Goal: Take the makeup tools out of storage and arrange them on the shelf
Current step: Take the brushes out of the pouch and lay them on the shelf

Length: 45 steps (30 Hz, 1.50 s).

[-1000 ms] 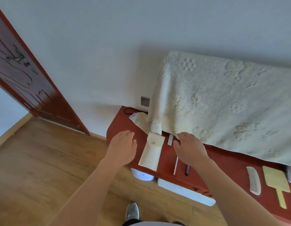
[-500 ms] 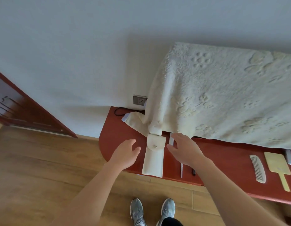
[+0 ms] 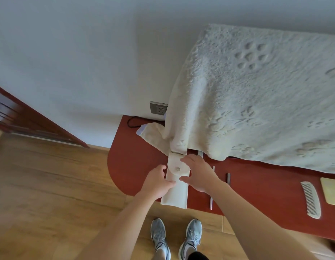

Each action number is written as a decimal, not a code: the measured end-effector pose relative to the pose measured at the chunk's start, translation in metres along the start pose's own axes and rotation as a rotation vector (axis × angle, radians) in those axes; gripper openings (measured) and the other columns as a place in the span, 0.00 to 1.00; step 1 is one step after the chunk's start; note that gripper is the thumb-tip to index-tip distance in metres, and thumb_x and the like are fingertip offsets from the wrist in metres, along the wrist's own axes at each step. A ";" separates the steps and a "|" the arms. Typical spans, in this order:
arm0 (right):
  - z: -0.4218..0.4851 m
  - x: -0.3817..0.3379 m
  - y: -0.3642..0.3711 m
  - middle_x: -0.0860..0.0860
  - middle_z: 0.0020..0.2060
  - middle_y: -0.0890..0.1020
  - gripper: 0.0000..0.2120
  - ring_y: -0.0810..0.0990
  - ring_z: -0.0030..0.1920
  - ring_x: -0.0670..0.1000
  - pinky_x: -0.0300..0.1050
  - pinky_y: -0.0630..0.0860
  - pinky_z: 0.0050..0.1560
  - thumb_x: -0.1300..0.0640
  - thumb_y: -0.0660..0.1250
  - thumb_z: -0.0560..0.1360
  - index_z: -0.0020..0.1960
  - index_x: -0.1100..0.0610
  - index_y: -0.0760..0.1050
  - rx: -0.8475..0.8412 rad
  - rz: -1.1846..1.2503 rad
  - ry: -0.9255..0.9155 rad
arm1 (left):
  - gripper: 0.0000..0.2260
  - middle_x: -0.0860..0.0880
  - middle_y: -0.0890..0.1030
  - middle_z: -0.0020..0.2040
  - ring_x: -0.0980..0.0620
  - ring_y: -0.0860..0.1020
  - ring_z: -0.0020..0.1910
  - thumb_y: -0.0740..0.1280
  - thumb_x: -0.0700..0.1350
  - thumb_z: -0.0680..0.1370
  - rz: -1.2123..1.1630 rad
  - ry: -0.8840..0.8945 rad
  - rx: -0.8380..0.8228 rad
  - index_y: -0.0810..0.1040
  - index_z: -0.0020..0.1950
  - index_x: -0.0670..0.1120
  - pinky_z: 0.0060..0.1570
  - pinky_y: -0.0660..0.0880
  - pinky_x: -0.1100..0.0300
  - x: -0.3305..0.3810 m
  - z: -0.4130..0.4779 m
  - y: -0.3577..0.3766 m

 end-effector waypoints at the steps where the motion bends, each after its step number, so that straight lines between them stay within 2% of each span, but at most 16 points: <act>1: 0.002 0.001 0.002 0.45 0.71 0.66 0.32 0.64 0.70 0.49 0.45 0.67 0.67 0.44 0.70 0.73 0.74 0.48 0.64 0.004 -0.001 -0.004 | 0.33 0.50 0.78 0.60 0.53 0.77 0.55 0.74 0.54 0.72 -0.007 0.000 0.009 0.67 0.73 0.47 0.47 0.73 0.63 0.000 0.002 0.002; 4: 0.007 0.004 0.004 0.45 0.70 0.66 0.31 0.64 0.68 0.49 0.45 0.67 0.67 0.44 0.70 0.73 0.73 0.48 0.65 0.020 0.009 -0.010 | 0.31 0.51 0.79 0.55 0.52 0.78 0.52 0.75 0.53 0.70 -0.016 -0.006 0.046 0.70 0.70 0.47 0.47 0.78 0.58 0.000 0.006 0.006; 7: 0.010 0.007 0.008 0.45 0.69 0.66 0.31 0.64 0.68 0.49 0.45 0.66 0.67 0.44 0.70 0.73 0.73 0.48 0.66 0.019 0.004 -0.015 | 0.32 0.50 0.80 0.56 0.51 0.79 0.53 0.75 0.52 0.69 -0.034 -0.010 0.061 0.69 0.70 0.46 0.49 0.78 0.56 -0.001 0.009 0.009; 13: 0.008 0.011 0.013 0.44 0.71 0.64 0.31 0.63 0.70 0.48 0.46 0.67 0.68 0.43 0.70 0.74 0.74 0.47 0.65 0.015 -0.009 -0.020 | 0.32 0.49 0.79 0.59 0.52 0.79 0.53 0.76 0.51 0.70 -0.067 -0.025 0.070 0.69 0.71 0.46 0.44 0.75 0.63 -0.002 0.010 0.011; 18: 0.005 0.010 0.013 0.44 0.72 0.64 0.32 0.62 0.70 0.49 0.46 0.67 0.68 0.43 0.69 0.74 0.74 0.47 0.64 0.028 0.002 -0.025 | 0.25 0.50 0.79 0.55 0.56 0.78 0.45 0.75 0.46 0.71 -0.118 -0.047 0.060 0.72 0.66 0.45 0.34 0.72 0.68 0.000 0.008 0.011; 21: 0.001 0.007 0.012 0.44 0.72 0.63 0.32 0.62 0.71 0.48 0.46 0.66 0.69 0.43 0.68 0.74 0.75 0.47 0.63 0.035 0.006 -0.023 | 0.22 0.50 0.80 0.53 0.56 0.79 0.43 0.75 0.43 0.70 -0.197 -0.072 0.040 0.73 0.61 0.47 0.31 0.72 0.69 0.000 0.006 0.011; 28: -0.016 -0.002 -0.005 0.42 0.72 0.64 0.30 0.61 0.71 0.47 0.45 0.64 0.70 0.43 0.68 0.75 0.74 0.45 0.64 0.111 0.049 -0.042 | 0.19 0.50 0.82 0.49 0.53 0.82 0.46 0.77 0.41 0.69 -0.397 -0.048 0.026 0.74 0.56 0.48 0.41 0.79 0.63 0.012 -0.008 -0.002; 33: -0.036 -0.017 -0.029 0.42 0.71 0.66 0.29 0.62 0.70 0.46 0.46 0.65 0.71 0.42 0.68 0.75 0.73 0.45 0.66 0.200 0.048 -0.082 | 0.21 0.51 0.82 0.51 0.52 0.82 0.49 0.78 0.41 0.69 -0.493 0.018 -0.026 0.74 0.57 0.50 0.50 0.81 0.55 0.027 -0.033 -0.017; 37: -0.061 -0.031 -0.057 0.41 0.68 0.69 0.28 0.66 0.67 0.47 0.47 0.70 0.65 0.41 0.70 0.72 0.70 0.45 0.70 0.293 0.036 -0.151 | 0.22 0.52 0.83 0.52 0.52 0.83 0.50 0.78 0.43 0.69 -0.536 0.077 -0.075 0.74 0.59 0.50 0.53 0.81 0.51 0.043 -0.062 -0.032; 40: -0.084 -0.043 -0.086 0.42 0.64 0.73 0.25 0.70 0.63 0.49 0.46 0.73 0.59 0.43 0.72 0.71 0.66 0.47 0.75 0.395 0.017 -0.220 | 0.21 0.53 0.85 0.51 0.53 0.84 0.50 0.78 0.40 0.70 -0.591 0.126 -0.115 0.75 0.59 0.49 0.54 0.80 0.50 0.062 -0.086 -0.043; 45: -0.123 -0.054 -0.131 0.44 0.62 0.75 0.21 0.71 0.61 0.50 0.43 0.71 0.58 0.45 0.73 0.71 0.62 0.48 0.78 0.549 0.014 -0.302 | 0.22 0.48 0.86 0.51 0.47 0.84 0.51 0.77 0.35 0.70 -0.674 0.206 -0.184 0.75 0.60 0.45 0.57 0.78 0.45 0.101 -0.120 -0.058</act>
Point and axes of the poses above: each hand's wrist, its own z-axis towards the middle knuckle, its own y-axis out of the palm, x = y × z, the point moved 9 cm from there along z, towards the middle knuckle
